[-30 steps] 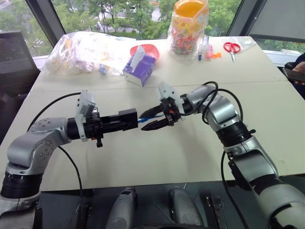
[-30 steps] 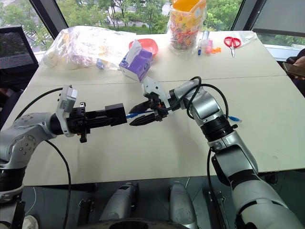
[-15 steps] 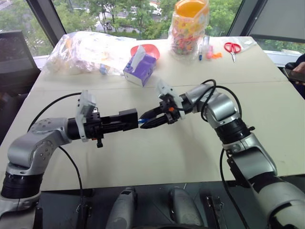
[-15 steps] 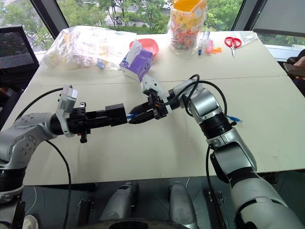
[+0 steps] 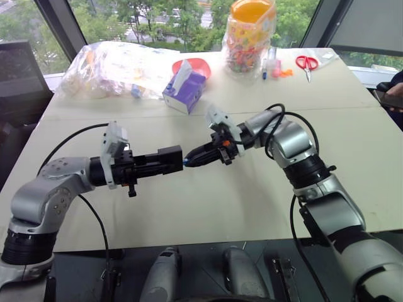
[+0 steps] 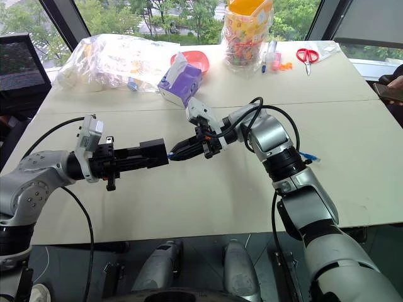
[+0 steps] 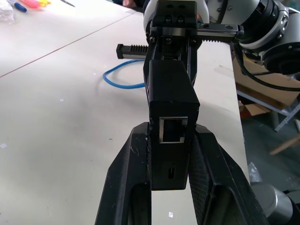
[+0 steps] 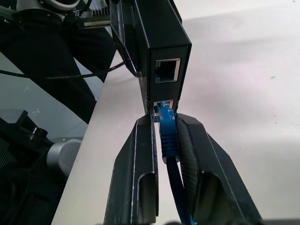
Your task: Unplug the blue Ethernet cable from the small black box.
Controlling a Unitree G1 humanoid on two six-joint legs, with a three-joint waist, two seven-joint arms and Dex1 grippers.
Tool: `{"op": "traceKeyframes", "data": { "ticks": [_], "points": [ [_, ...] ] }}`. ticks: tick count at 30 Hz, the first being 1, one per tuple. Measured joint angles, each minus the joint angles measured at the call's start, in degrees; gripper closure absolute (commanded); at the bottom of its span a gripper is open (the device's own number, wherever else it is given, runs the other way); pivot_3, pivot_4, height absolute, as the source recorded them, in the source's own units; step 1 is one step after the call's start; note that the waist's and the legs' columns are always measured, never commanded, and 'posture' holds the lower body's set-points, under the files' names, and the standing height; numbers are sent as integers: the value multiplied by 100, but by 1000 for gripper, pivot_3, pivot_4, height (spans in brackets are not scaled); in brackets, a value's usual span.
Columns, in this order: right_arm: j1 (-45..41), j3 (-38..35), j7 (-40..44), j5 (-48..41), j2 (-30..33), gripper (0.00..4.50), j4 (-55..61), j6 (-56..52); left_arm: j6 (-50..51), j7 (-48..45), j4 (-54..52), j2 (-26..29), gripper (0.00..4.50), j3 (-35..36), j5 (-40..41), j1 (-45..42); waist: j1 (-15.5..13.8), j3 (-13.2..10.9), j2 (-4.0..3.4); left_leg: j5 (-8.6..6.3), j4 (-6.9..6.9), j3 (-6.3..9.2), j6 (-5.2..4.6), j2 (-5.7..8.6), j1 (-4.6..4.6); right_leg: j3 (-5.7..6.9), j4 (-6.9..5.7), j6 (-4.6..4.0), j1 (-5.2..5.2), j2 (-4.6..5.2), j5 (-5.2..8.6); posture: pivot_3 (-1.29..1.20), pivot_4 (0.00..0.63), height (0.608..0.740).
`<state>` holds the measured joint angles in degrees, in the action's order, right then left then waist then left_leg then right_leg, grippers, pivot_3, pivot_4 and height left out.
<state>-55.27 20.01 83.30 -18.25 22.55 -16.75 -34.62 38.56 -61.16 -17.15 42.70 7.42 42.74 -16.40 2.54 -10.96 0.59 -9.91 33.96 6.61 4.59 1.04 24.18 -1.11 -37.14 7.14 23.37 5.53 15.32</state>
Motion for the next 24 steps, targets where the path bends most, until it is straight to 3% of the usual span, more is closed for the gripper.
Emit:
{"op": "traceKeyframes", "data": {
  "ticks": [11,18,24],
  "points": [
    [-14,7,22,68,-5,4467,-52,25,-46,40,-1,-26,4041,-42,-59,-1,0,0,0,0,0,0,0,0,0,0,0,1,0,0,0,0,150,726],
    [-9,46,-78,343,-64,4467,-471,1111,-39,217,-16,31,4041,-2,-107,48,4,0,0,0,0,0,0,0,0,0,0,1,0,0,-1,0,150,726],
    [-7,-294,-379,697,475,4467,-1442,1530,-59,27,-219,221,4041,125,-38,367,-12,-1,1,0,1,-1,0,2,8,0,4,-7,3,1,4,0,150,726]
  ]
}}
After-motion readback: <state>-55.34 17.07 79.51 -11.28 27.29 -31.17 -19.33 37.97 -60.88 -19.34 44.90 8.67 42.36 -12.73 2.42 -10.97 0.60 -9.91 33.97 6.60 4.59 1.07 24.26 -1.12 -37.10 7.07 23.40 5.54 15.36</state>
